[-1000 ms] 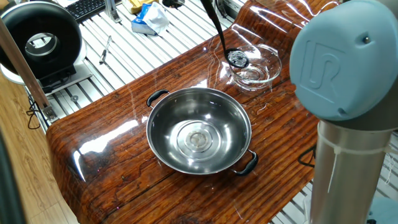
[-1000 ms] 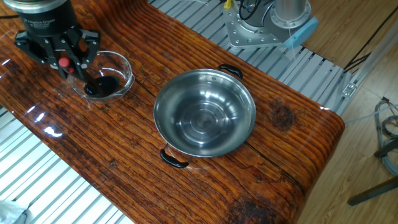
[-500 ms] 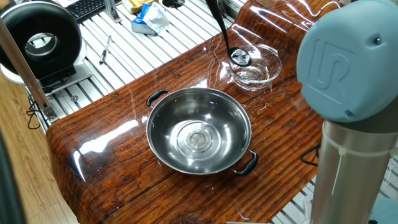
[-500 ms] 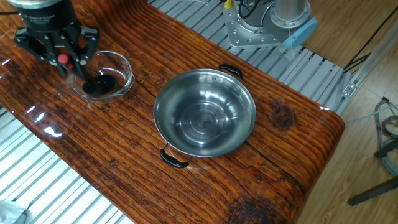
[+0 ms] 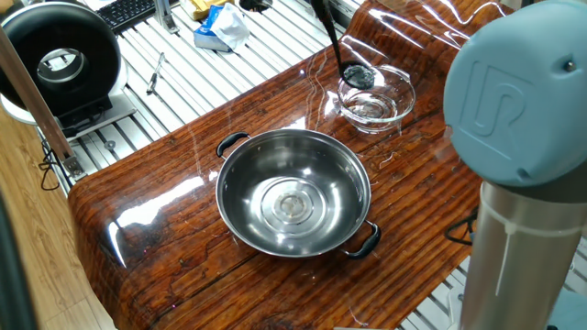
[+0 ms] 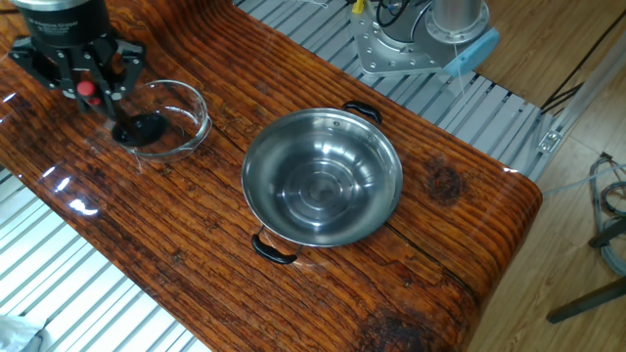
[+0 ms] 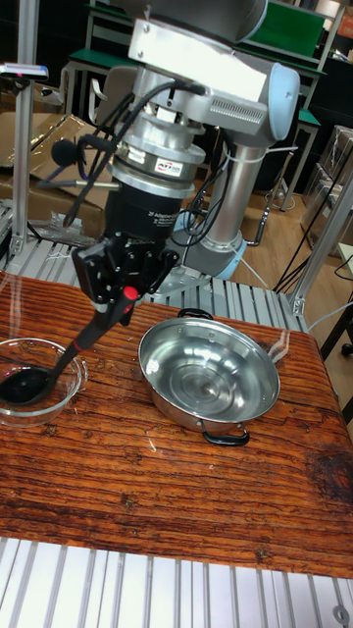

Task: Scoop water with a large spoon from one bowl to another

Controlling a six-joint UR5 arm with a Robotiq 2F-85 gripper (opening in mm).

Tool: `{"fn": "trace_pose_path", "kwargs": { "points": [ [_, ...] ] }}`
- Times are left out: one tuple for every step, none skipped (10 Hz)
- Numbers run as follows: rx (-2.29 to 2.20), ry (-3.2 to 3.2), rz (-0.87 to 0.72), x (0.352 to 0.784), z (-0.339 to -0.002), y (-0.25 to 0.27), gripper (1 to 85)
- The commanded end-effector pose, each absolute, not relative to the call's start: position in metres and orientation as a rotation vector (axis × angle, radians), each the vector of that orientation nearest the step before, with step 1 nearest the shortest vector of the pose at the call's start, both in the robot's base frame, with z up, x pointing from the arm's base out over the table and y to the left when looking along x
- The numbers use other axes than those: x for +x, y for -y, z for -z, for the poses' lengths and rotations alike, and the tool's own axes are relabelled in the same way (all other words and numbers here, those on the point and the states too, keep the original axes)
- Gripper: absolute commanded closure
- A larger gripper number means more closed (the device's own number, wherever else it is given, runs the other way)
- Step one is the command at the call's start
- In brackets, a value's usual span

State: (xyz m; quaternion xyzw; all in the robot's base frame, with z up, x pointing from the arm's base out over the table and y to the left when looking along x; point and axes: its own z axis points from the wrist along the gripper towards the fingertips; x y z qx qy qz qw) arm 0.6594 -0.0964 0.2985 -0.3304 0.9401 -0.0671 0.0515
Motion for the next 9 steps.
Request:
{"fn": "trace_pose_path", "kwargs": {
  "points": [
    [-0.89,-2.861,0.292,0.669,-0.3028,0.1083,84.7],
    [-0.862,-2.866,0.306,0.6699,-0.3032,0.1106,84.7],
    [-0.838,-2.872,0.304,0.6699,-0.3031,0.1104,84.7],
    [-0.815,-2.878,0.302,0.6697,-0.3025,0.1095,84.7],
    [-0.8,-2.882,0.305,0.6699,-0.3016,0.1085,84.7],
    [-0.78,-2.882,0.314,0.6706,-0.3017,0.108,84.7],
    [-0.77,-2.883,0.322,0.6699,-0.3028,0.1068,84.7],
    [-0.758,-2.889,0.327,0.6672,-0.3049,0.1038,84.7],
    [-0.745,-2.893,0.337,0.6648,-0.3074,0.1015,84.7]
  ]
}}
